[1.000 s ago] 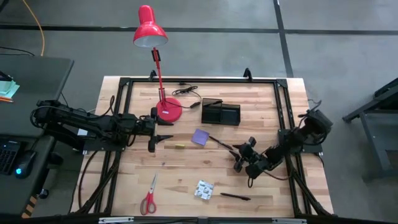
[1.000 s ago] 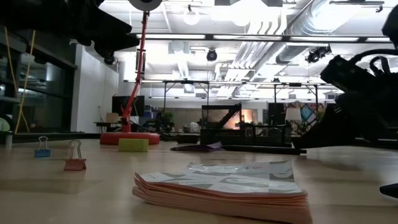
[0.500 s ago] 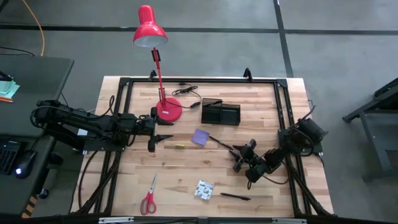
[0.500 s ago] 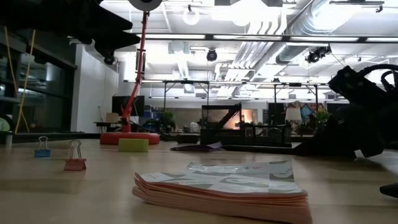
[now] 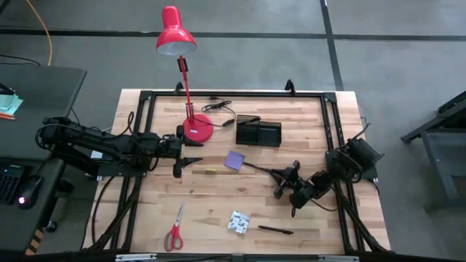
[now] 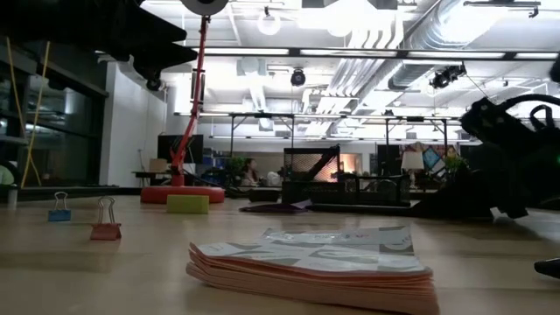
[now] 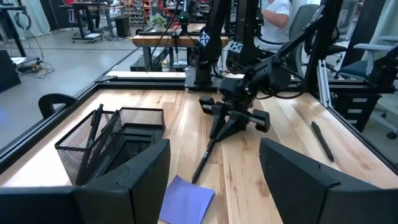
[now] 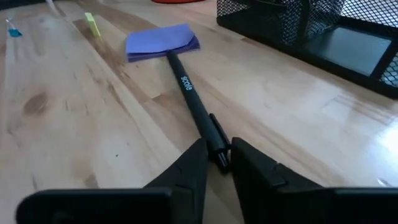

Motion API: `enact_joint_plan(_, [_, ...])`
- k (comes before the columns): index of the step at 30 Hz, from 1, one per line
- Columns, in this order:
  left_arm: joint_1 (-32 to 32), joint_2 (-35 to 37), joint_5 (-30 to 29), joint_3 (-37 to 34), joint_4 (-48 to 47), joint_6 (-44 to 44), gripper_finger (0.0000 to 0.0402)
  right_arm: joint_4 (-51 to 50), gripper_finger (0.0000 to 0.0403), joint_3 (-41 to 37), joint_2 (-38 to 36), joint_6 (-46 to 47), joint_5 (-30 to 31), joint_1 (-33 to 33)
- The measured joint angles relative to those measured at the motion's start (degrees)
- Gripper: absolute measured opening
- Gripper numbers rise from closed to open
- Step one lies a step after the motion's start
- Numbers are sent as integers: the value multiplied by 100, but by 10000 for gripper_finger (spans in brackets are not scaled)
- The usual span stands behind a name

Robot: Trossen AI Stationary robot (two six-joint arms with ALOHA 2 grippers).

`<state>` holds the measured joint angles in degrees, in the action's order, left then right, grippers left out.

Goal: Pick and place office supplies into organizer
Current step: Put the black pen into the black desk organizer

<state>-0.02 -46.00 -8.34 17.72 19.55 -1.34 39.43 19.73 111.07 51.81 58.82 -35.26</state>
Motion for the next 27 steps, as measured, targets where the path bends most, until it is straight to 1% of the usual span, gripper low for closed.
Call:
enact_joint_plan(5, [-1, 0, 0, 0, 0, 0, 233, 102, 39, 4, -7, -163, -228, 213])
enact_joint_plan(10, [-1, 0, 0, 0, -2, 0, 233, 271, 7, 0, 2, -267, -294, 248])
enact_joint_plan(15, [-1, 0, 0, 0, -4, 2, 233, 569, 5, -9, 26, -564, -272, 227])
enact_joint_plan(27, [-1, 0, -2, 0, -7, 90, 233, 1042, 2, -7, 33, -1074, -434, 222])
